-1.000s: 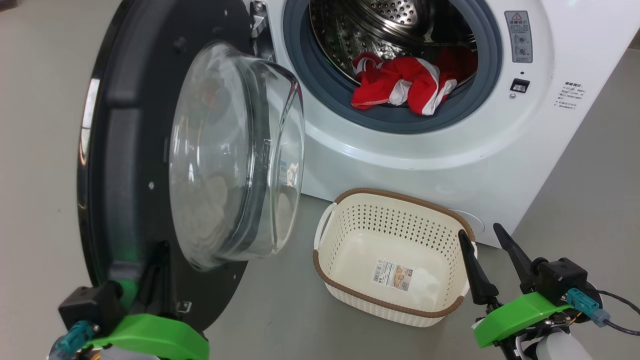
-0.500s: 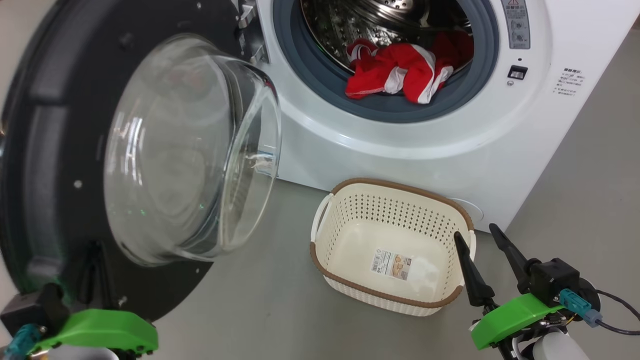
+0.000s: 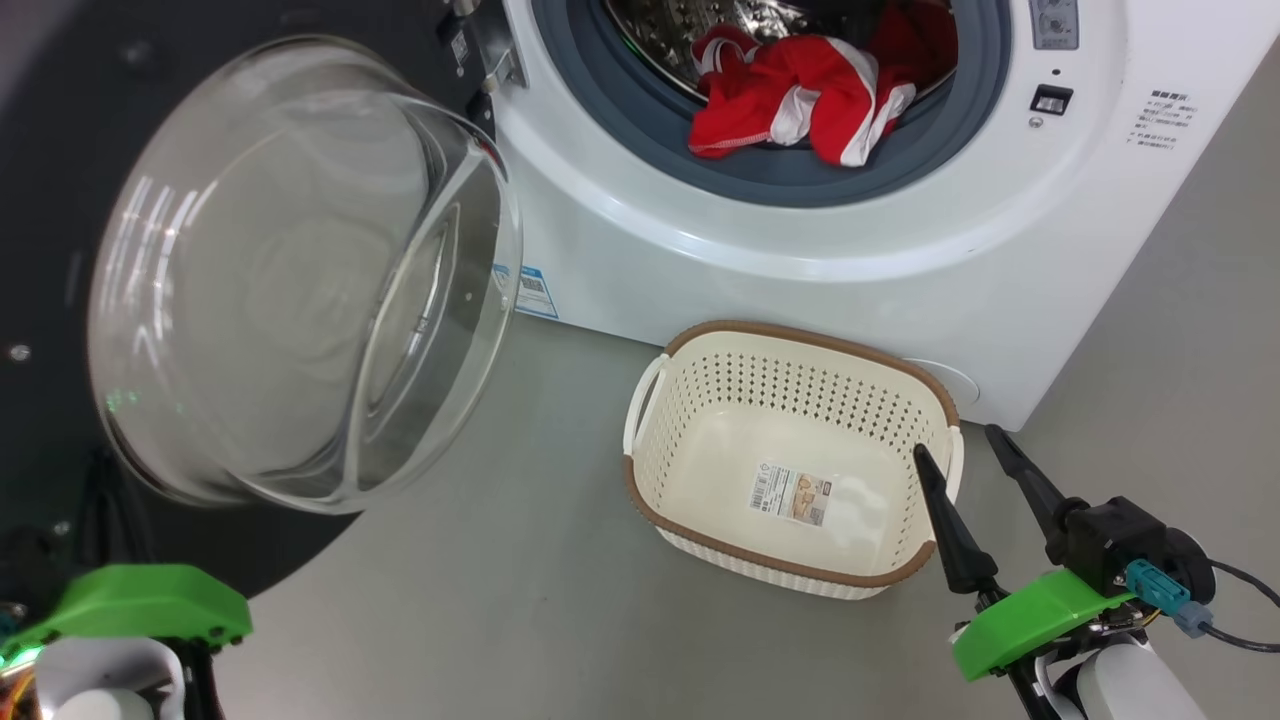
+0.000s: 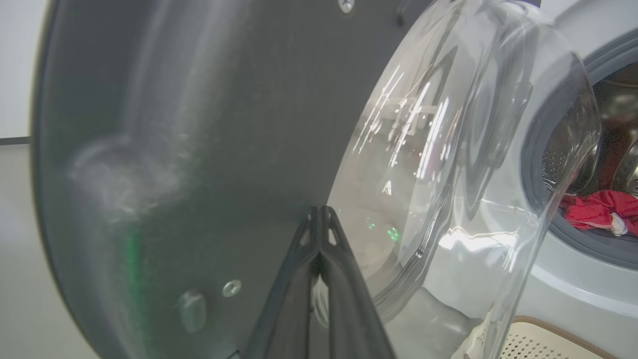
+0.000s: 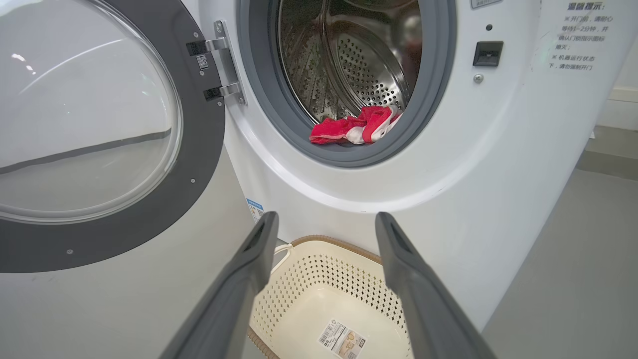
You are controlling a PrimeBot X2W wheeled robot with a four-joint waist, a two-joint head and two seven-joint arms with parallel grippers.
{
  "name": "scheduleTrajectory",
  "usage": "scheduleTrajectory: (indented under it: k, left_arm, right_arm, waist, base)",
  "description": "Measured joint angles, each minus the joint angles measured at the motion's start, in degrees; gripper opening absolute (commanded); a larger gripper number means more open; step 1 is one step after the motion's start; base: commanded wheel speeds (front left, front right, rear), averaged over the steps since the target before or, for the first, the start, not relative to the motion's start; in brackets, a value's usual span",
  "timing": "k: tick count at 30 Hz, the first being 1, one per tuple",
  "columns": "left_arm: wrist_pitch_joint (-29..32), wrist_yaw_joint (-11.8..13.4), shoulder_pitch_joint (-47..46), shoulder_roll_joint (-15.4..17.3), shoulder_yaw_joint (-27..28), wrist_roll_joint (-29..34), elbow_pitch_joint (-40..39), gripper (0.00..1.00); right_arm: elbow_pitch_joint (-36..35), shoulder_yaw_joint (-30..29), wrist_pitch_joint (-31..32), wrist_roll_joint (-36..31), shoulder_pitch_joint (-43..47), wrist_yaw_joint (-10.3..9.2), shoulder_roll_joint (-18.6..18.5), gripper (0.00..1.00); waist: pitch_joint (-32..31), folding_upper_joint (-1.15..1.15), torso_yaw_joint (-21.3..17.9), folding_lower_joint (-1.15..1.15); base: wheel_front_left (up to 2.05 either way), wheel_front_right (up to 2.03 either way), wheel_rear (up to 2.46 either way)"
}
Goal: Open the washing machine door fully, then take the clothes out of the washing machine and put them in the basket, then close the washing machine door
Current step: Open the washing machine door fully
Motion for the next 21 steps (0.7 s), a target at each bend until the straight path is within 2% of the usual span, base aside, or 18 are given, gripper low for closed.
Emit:
scheduleTrajectory:
  k: [9,21]
  left_arm:
    - [-2.6,-1.3,-5.5,1.0,3.0,-2.7,8.5,0.0]
    - [-5.5,-6.1,-12.6,1.4,6.7,-6.8,20.9,0.0]
  right_arm:
    - [-0.4,0.7,0.0,-0.5,-1.0,0.0,-0.3,1.0]
    - [-0.1,1.9,0.0,-0.7,-1.7,0.0,-0.4,1.0]
  waist:
    - [1.8,0.0,0.3,0.0]
    - [2.6,0.0,-0.4,0.0]
  base:
    - [0.0,0.0,0.0]
    - [0.0,0.0,0.0]
